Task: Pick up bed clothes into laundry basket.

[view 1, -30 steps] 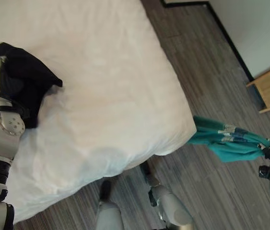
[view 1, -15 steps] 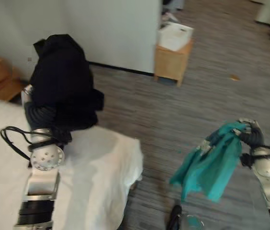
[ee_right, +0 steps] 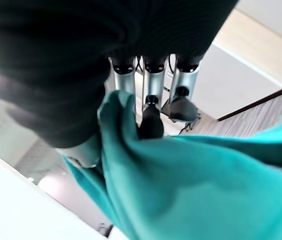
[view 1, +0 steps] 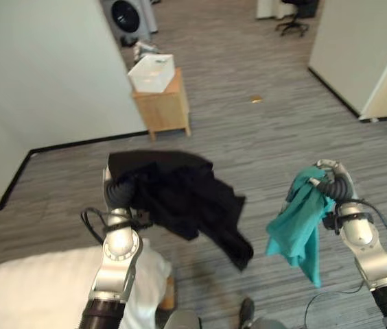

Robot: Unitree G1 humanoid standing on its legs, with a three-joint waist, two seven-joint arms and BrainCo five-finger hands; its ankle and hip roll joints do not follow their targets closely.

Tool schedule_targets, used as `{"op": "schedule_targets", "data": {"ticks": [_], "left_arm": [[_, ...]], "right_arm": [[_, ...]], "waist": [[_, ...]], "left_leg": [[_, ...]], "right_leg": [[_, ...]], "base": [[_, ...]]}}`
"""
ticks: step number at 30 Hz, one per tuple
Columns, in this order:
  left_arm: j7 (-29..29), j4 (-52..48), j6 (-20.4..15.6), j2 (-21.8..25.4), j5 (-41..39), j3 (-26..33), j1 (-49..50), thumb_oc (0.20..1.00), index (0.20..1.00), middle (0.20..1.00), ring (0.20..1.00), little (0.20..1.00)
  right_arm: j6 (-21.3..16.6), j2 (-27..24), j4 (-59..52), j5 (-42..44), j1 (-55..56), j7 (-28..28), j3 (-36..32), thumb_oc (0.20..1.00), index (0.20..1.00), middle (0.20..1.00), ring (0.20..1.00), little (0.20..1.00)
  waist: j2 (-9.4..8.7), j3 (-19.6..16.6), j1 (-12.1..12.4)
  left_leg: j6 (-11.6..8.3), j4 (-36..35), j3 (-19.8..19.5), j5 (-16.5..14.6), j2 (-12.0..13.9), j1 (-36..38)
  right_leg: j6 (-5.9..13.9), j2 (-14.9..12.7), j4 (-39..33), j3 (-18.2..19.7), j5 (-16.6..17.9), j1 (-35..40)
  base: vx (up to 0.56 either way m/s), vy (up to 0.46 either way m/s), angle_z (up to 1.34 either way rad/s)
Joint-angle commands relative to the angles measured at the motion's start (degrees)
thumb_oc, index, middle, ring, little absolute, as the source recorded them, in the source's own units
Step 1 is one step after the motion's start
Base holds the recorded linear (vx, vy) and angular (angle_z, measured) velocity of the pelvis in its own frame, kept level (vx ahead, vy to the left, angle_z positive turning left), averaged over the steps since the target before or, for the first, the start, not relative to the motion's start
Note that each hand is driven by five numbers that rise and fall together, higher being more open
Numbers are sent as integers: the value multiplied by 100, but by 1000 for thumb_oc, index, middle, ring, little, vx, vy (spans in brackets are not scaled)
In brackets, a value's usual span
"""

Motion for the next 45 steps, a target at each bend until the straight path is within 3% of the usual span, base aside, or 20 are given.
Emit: {"op": "schedule_targets", "data": {"ticks": [1,5,10,11,14,16,17,20,21,23,26,29,32,34,35,36,37,39,40,45], "left_arm": [[32,-347,-162,327,-97,416,164,200,200,200,200,200],[22,-161,-14,388,139,527,305,200,200,200,200,200],[-112,-128,75,424,279,683,631,200,200,200,200,200],[-155,-45,120,538,330,631,658,200,200,200,200,200],[-218,78,205,765,323,527,568,200,200,200,200,200],[-229,29,232,926,402,545,532,200,200,200,200,200],[-257,31,243,1000,428,546,494,200,200,200,200,200],[-301,-19,245,1053,461,447,312,200,200,200,200,200],[-326,-41,257,1056,466,373,246,200,200,200,200,200],[-422,-158,230,1024,433,367,199,200,200,200,200,200],[-543,-293,212,946,388,399,183,200,200,200,200,200],[-589,-349,179,908,565,438,187,200,200,200,200,200],[-667,-394,122,839,628,410,226,200,200,200,200,200],[-713,-375,107,681,583,228,351,200,200,200,200,200],[-713,-376,109,684,583,230,357,200,200,200,200,200],[-733,-402,137,686,453,224,381,200,200,200,200,200],[-771,-416,122,690,375,237,462,200,200,200,200,200],[-738,-430,117,719,355,239,444,200,200,200,200,200],[-749,-445,127,698,275,261,490,200,200,200,200,200],[-769,-538,85,546,202,312,710,200,200,200,200,200]], "right_arm": [[-281,-331,-198,-9,-447,65,-153,200,200,200,200,200],[-193,-562,-146,-27,-390,128,-236,200,200,200,200,200],[-96,-378,-179,-177,-280,375,-181,200,200,200,200,200],[-87,-136,-158,-279,-202,396,-144,200,200,200,200,200],[-79,84,-115,-465,-162,337,-136,200,200,200,200,200],[-62,132,-176,-571,-200,275,-167,200,200,200,200,200],[-39,166,-209,-587,-181,307,-215,200,200,200,200,200],[-44,181,-371,-514,32,323,-372,200,200,200,200,200],[-77,232,-440,-318,143,373,-417,200,200,200,200,200],[-122,249,-636,-136,282,439,-530,200,200,200,200,200],[-157,335,-899,-49,375,475,-631,200,200,200,200,200],[-159,361,-1078,-270,297,474,-591,200,200,200,200,200],[-154,292,-1208,-474,359,459,-655,200,200,200,200,200],[-143,233,-1111,-483,532,375,-759,200,200,200,200,200],[-142,236,-1113,-482,537,377,-757,200,200,200,200,200],[-142,233,-1084,-427,595,331,-773,200,200,200,200,200],[-148,191,-1073,-400,512,258,-754,200,200,200,200,200],[-169,181,-1027,-343,425,165,-749,200,200,200,200,200],[-133,195,-1048,-327,348,182,-666,200,200,200,200,200],[-171,261,-1040,-480,101,257,-320,200,200,200,200,200]], "waist": [[-200,12,472],[-293,52,722],[-526,-196,911],[-819,-196,971],[-1105,-113,943],[-1002,-89,818],[-932,-85,702],[-755,-31,214],[-710,8,-6],[-704,22,-326],[-648,17,-743],[-473,8,-986],[-385,-81,-1153],[-245,-222,-1325],[-227,-245,-1342],[-209,-205,-1243],[-400,-89,-1030],[-617,16,-884],[-766,175,-567],[-745,291,31]], "left_leg": [[35,-1210,274,1204,-304,-288],[67,-1695,1411,1529,63,-791],[220,-1711,1554,1858,135,-582],[369,-1660,1522,1728,-53,-442],[641,-1632,1640,1339,-340,-36],[755,-1657,1565,1084,-299,355],[789,-1692,1465,919,-306,576],[752,-1803,1005,536,-359,1110],[713,-1839,821,368,-380,1369],[571,-1884,569,121,-405,1755],[390,-1884,236,-462,-357,2520],[227,-1884,90,-874,-138,3251],[151,-1876,-64,-945,34,3611],[-156,-481,-214,-244,311,3426],[-154,-441,-233,-282,330,3395],[-266,596,-222,344,457,3001],[-124,2210,-359,682,295,2205],[13,2961,-387,664,146,1705],[217,3167,-178,181,114,920],[411,1375,178,-80,-330,128]], "right_leg": [[832,-424,-988,232,-427,1597],[877,-341,-988,321,-795,2196],[1109,-521,-972,457,-767,2543],[1324,-765,-477,474,-362,2526],[1722,-1069,907,465,1118,2138],[1722,-1265,1781,434,1736,1646],[1711,-1377,2038,390,1744,1368],[1448,-1197,2041,348,982,469],[1344,-1012,1789,429,622,138],[1280,-902,945,390,461,-305],[1385,-884,-475,129,889,-995],[1517,-1014,-870,-409,1197,-1600],[1480,-930,-806,-388,1300,-1465],[1187,-728,-643,-225,1431,-1052],[1204,-716,-664,-234,1405,-1045],[997,-560,-609,-213,1239,-734],[645,-428,-634,-171,933,-267],[527,-451,-707,-81,835,-3],[488,-393,-854,95,585,476],[647,-370,-981,572,210,1014]], "base": [[538,91,-52],[508,135,-26],[463,170,-14],[631,198,-17],[482,174,-3],[557,176,40],[619,153,44],[656,106,82],[703,58,119],[649,-16,137],[716,-35,77],[713,-12,63],[774,-91,46],[657,-190,78],[461,-190,94],[592,-296,111],[555,-303,57],[520,-281,-55],[737,-198,-82],[418,70,-81]]}}
